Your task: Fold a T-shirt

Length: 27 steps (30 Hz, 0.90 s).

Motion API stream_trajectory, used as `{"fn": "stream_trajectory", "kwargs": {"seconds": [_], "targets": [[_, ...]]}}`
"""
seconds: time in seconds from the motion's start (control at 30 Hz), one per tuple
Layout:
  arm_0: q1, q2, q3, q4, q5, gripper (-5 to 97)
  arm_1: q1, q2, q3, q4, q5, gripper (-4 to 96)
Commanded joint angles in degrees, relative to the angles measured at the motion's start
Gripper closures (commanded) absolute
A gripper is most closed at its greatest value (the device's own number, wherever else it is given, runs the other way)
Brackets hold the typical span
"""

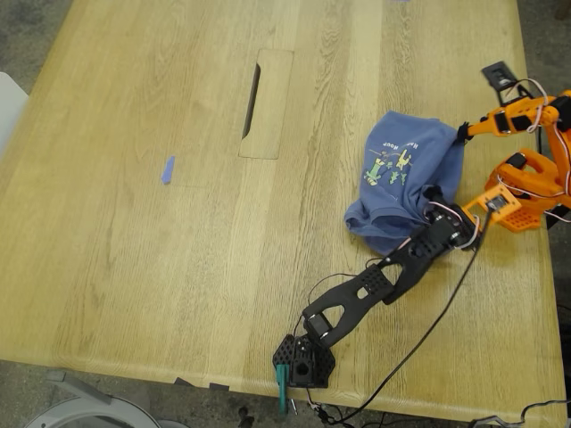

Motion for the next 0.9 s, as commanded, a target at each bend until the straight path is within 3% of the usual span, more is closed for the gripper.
{"fn": "stream_trajectory", "kwargs": {"seconds": [0.0,0.1,0.37,0.47,0.73,0.87], "targets": [[-6.33,11.07,-4.31,0.18,1.05,29,-6.59,-2.81,-0.7,-2.02,0.09,76.5],[-10.9,9.67,-4.31,0.53,1.67,43,-12.22,-6.06,1.76,-7.29,0.44,90.1],[-21.01,6.5,-4.22,0.53,0.18,82,-21.53,-18.46,1.23,-19.69,0.7,91.2],[-22.85,5.62,-4.22,0.44,-0.18,87,-23.64,-20.48,3.43,-23.91,0.79,91.2],[-23.38,2.72,-4.31,0.53,-1.14,89,-25.66,-22.85,13.89,-38.94,1.76,91.2],[-23.99,1.32,-4.31,2.99,-1.67,92,-23.91,-16.35,26.98,-43.42,2.55,91.2]]}}
